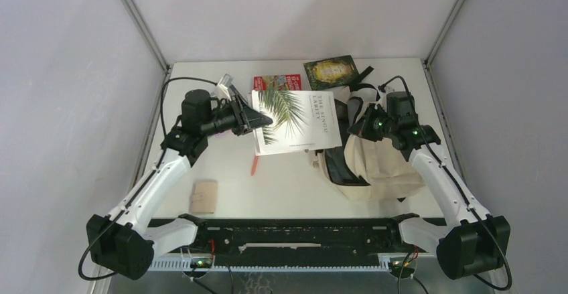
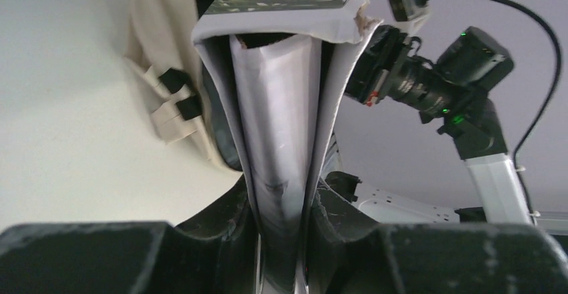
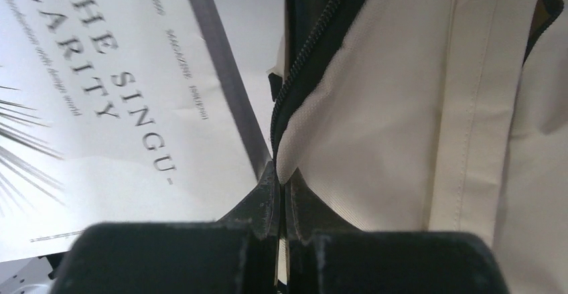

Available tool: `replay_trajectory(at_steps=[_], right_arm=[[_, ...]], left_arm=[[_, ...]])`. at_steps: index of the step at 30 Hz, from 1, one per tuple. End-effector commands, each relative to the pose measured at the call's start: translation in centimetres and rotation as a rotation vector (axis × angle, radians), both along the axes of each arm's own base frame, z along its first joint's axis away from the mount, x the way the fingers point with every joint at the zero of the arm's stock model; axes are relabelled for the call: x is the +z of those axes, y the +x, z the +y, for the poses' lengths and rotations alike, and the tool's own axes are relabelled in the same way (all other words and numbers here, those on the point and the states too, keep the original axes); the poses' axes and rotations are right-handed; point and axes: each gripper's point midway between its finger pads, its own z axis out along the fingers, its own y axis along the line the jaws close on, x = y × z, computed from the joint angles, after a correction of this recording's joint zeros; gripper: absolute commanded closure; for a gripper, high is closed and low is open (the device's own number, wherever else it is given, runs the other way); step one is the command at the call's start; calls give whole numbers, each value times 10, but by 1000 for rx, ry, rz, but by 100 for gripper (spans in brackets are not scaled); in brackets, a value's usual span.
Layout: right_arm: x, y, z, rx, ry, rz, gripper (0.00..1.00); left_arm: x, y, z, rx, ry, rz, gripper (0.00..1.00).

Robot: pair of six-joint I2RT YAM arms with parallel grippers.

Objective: Pack the student bag
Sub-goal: Place the book in the student bag.

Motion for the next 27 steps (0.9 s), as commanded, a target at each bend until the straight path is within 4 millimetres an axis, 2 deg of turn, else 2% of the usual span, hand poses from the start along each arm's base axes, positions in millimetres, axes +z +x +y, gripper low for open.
replay_trajectory(at_steps=[1, 7, 12, 19, 23, 27], right_arm=[[35, 6, 9, 25, 88, -113, 100], [49, 0, 14, 49, 154, -128, 100], [66, -2, 18, 66, 209, -165, 100], [69, -2, 22, 94, 242, -161, 100], [63, 1, 23, 98, 239, -148, 100], [61, 7, 26, 104, 253, -137, 100]], left_arm=[[62, -4, -13, -71, -112, -146, 84], [29, 0, -41, -120, -82, -65, 86], [8, 11, -39, -65, -54, -17, 86], [-27, 12, -49, -102, -15, 99, 88], [-52, 6, -71, -195, -5, 193, 88], [-63, 4, -100, -267, -32, 263, 88]])
